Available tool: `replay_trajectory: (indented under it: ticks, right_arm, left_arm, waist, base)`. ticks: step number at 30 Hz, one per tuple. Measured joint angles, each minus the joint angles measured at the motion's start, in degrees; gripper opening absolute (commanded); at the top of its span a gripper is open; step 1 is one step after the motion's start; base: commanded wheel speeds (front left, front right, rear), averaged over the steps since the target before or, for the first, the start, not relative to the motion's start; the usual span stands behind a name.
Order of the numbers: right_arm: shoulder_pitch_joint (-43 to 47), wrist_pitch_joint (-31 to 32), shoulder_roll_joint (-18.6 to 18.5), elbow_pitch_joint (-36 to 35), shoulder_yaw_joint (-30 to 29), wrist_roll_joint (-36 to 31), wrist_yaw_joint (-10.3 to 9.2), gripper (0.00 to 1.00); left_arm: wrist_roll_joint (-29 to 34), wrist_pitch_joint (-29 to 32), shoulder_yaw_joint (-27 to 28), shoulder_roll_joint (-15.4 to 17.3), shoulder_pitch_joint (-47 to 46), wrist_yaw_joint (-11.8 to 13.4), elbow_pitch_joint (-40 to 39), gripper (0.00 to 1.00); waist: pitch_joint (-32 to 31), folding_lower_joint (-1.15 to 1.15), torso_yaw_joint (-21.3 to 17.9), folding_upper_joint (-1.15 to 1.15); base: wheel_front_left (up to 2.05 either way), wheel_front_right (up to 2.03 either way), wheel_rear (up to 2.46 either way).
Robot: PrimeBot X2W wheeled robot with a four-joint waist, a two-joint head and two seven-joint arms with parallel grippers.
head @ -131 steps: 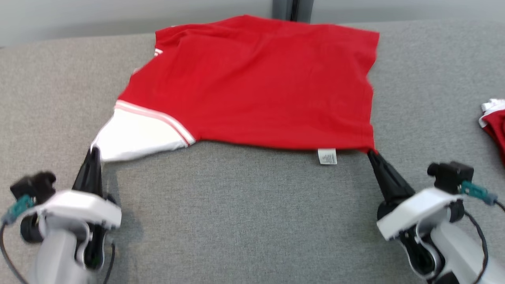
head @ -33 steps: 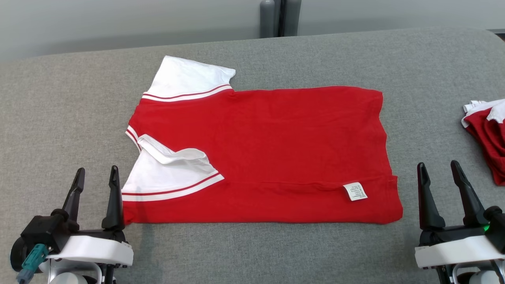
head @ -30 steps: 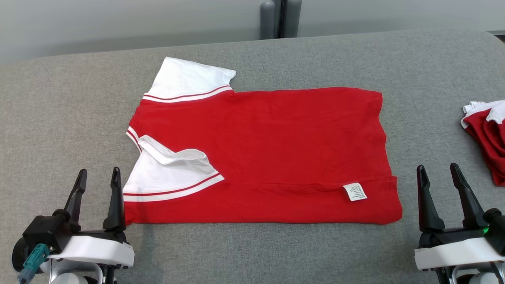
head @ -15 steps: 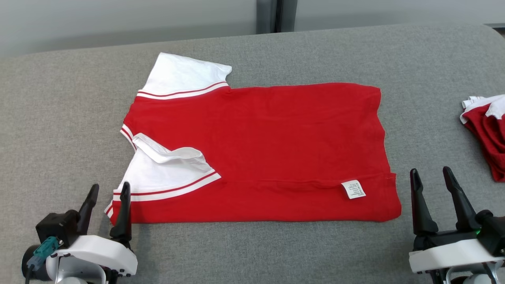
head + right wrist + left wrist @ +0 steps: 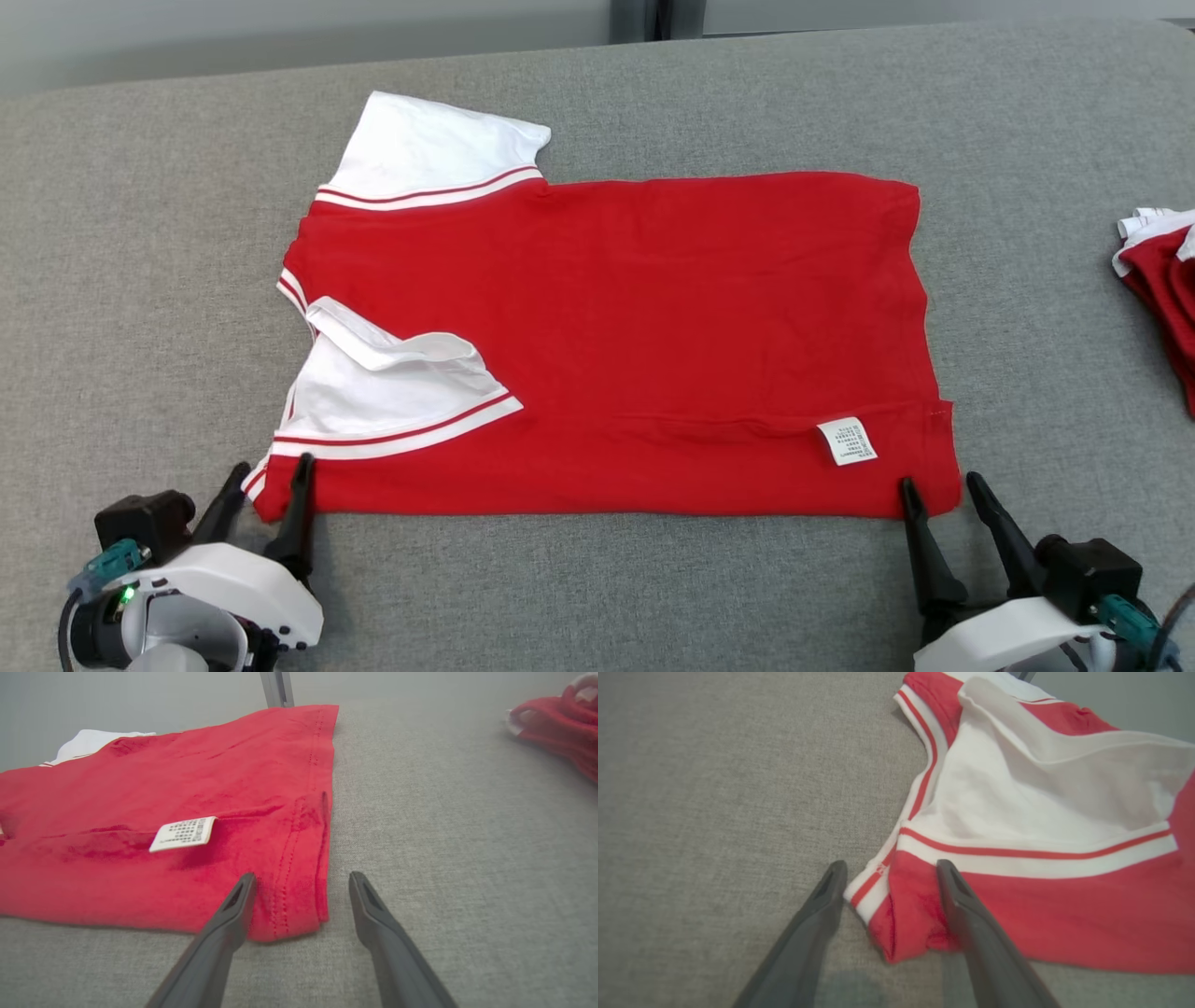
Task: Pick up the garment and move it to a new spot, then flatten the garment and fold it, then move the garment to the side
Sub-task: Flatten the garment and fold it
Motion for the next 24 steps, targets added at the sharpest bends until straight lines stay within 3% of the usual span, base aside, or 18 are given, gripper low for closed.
replay_trajectory:
  ticks: [1, 2, 4, 5, 6, 7, 8, 14, 15, 16, 24]
  right_arm:
    - [-0.38, -0.01, 0.02, 0.81, 0.36, 0.41, 0.00, 1.00]
    - [-0.59, 0.00, 0.02, 1.74, 0.87, 0.78, 0.00, 1.00]
    - [-1.21, -0.18, 0.11, 3.31, 2.00, 1.85, 0.00, 0.45]
    - [-1.21, -0.18, 0.11, 3.31, 2.00, 1.85, 0.00, 0.45]
    - [-1.85, -0.30, -0.08, 4.34, 2.55, 2.13, 0.00, 0.32]
    - [-2.35, -0.34, -0.46, 5.00, 3.14, 2.24, 0.00, 0.08]
    - [-2.83, -0.34, -0.71, 5.84, 3.52, 2.96, 0.00, 0.00]
    - [-4.09, -0.35, -2.30, 7.45, 4.95, 5.04, 0.20, 0.00]
    - [-1.43, 0.35, -4.25, 4.72, 3.05, 6.31, 0.16, 0.00]
    - [5.57, 4.95, -5.19, -1.57, -0.08, 6.02, 0.16, 0.00]
    - [12.76, 9.03, -2.88, -6.68, -3.12, 4.89, 0.16, 0.00]
  left_arm:
    - [-0.18, 0.18, -0.02, 0.04, -0.38, -0.10, 0.21, 0.15]
    - [-0.21, 0.46, -0.10, 0.07, -0.71, -0.10, 0.45, 0.00]
    - [-0.36, 1.23, -0.43, 0.09, -1.47, -0.21, 0.53, 0.00]
    - [-0.36, 1.23, -0.43, 0.09, -1.47, -0.21, 0.53, 0.00]
    - [-0.35, 1.55, -0.87, -0.09, -1.66, -0.40, 0.51, 0.00]
    - [-0.35, 1.63, -0.99, -0.24, -1.70, -0.44, 0.48, 0.00]
    - [-0.35, 1.80, -1.11, -0.09, -1.79, -0.57, 0.42, 0.00]
    - [-0.20, 2.38, -1.81, 0.31, -1.17, -0.42, -1.63, 0.00]
    - [0.36, 3.30, -3.26, 0.29, 2.39, 0.26, -6.20, 0.00]
    - [-0.13, 4.74, -3.76, -0.26, 10.66, 2.55, -13.24, 0.00]
    - [-1.88, 7.11, -3.35, -0.82, 18.36, 5.13, -17.95, 0.00]
  waist:
    - [0.13, 0.00, 0.01, 0.00]
    - [0.27, 0.00, 0.01, 0.00]
    - [0.45, 0.00, -0.04, 0.00]
    - [0.45, 0.00, -0.04, 0.00]
    - [0.50, 0.00, -0.02, 0.00]
    - [0.54, 0.00, 0.05, 0.00]
    - [0.57, 0.00, 0.17, 0.00]
    - [0.31, 0.00, 0.88, 0.00]
    - [-0.79, 0.00, 3.48, 0.00]
    - [-3.61, 0.00, 5.36, 0.00]
    - [-6.76, 0.00, 5.64, 0.00]
  base:
    - [0.00, 0.00, 0.00]
    - [0.00, 0.00, 0.00]
    - [0.00, 0.00, 0.00]
    - [0.00, 0.00, 0.00]
    - [0.00, 0.00, 0.00]
    - [0.00, 0.00, 0.00]
    - [0.00, 0.00, 0.00]
    - [0.00, 0.00, 0.00]
    - [0.00, 0.00, 0.00]
    - [0.00, 0.00, 0.00]
    - [0.00, 0.00, 0.00]
